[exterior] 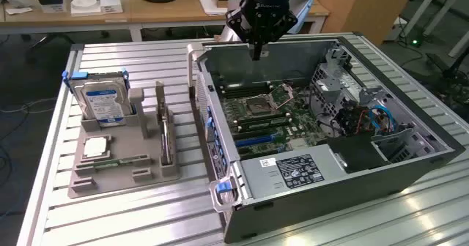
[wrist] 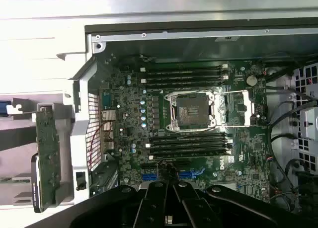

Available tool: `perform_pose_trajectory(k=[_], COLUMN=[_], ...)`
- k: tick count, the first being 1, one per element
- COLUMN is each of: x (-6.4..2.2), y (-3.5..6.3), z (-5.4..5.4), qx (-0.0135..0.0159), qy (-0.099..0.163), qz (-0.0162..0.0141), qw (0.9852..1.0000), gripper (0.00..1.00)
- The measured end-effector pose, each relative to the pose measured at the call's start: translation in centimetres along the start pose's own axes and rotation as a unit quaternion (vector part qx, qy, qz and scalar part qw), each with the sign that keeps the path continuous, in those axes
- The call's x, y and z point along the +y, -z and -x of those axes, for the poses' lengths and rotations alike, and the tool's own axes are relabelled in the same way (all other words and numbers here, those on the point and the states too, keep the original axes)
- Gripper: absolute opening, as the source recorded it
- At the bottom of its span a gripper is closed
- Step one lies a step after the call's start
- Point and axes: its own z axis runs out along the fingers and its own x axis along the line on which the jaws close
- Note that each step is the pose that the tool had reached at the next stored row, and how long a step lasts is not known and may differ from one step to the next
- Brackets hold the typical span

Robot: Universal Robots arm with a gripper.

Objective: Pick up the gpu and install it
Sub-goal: 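Reach for the gpu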

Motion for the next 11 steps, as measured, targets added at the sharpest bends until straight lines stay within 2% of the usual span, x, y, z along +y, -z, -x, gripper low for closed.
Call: perform_pose_trajectory(k=[5, 11], x=[-0.02, -0.11], y=[0.0, 0.04], z=[-0.2, -1.4], qx=[0.0, 0.0], qy=[0.0, 0.0], qz=[0.0, -0.0001], qw=[1.0, 1.0], gripper=[0.1, 0.1])
